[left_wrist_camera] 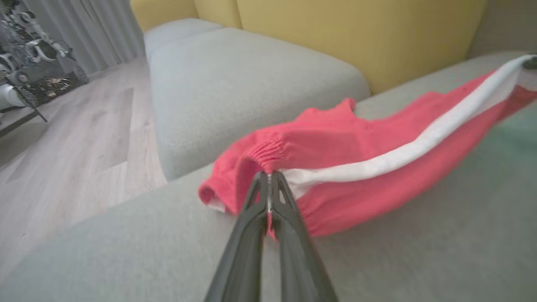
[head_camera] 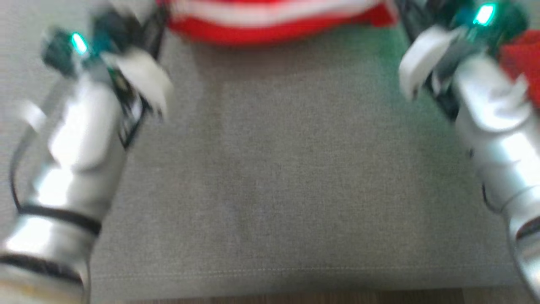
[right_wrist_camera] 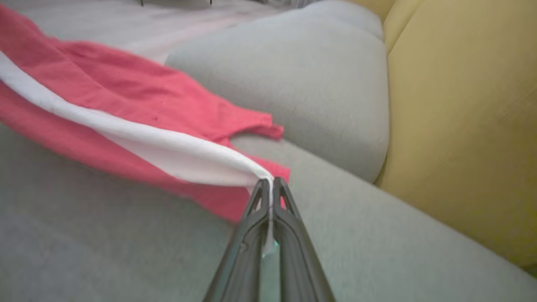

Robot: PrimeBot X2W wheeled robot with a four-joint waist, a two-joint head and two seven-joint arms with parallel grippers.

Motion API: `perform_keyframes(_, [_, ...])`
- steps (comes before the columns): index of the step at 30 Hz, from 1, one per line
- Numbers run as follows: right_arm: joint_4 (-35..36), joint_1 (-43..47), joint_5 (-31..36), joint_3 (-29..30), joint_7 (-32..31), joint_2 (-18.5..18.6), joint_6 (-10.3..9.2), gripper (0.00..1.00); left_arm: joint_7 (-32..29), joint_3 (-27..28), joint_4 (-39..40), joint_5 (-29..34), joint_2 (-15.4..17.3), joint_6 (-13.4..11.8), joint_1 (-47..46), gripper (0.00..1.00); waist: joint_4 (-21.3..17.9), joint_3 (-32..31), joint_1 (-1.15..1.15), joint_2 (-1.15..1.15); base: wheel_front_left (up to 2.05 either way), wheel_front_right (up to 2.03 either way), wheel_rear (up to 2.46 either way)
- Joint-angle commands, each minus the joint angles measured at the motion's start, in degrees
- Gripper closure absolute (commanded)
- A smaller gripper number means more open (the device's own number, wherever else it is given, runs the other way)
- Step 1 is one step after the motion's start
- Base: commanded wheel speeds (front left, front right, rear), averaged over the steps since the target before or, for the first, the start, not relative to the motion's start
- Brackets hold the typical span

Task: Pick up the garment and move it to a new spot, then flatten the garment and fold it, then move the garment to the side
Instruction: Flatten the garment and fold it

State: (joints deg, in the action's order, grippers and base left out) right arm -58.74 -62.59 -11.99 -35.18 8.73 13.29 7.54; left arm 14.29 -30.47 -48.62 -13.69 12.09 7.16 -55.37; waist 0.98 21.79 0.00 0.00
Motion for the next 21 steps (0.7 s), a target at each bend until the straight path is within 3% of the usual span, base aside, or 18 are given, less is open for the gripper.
perform_keyframes(1, [0.9, 0.8, -0.6, -1.4, -0.1, 0.0, -0.05, 1.0, 0.7, 0.2, 2.4, 0.1, 2.8, 0.3, 0.2, 1.0, 0.6, -2.2, 0.0, 0.0, 0.0, 0.0, 0.0])
perform_keyframes(8, [1.2, 8.2, -8.2, -11.0, -4.9, 3.2, -0.05, 1.0, 0.7, -10.3, 5.8, -4.7, 6.5, 0.3, 11.8, 1.0, 0.7, -7.7, 0.0, 0.0, 0.0, 0.0, 0.0])
perform_keyframes(13, [5.1, 12.8, -15.1, -18.2, -10.8, 8.3, -0.05, 1.0, 0.7, -12.2, 7.9, -5.6, 8.8, 0.3, 16.3, 1.0, 0.3, -11.4, 0.0, 0.0, 0.0, 0.0, 0.0])
perform_keyframes(21, [13.5, 19.6, -25.5, -26.3, -17.4, 16.8, -0.05, 1.0, 0.6, -14.2, 10.5, -6.6, 9.2, 0.3, 24.0, 1.0, -0.4, -17.6, 0.0, 0.0, 0.0, 0.0, 0.0])
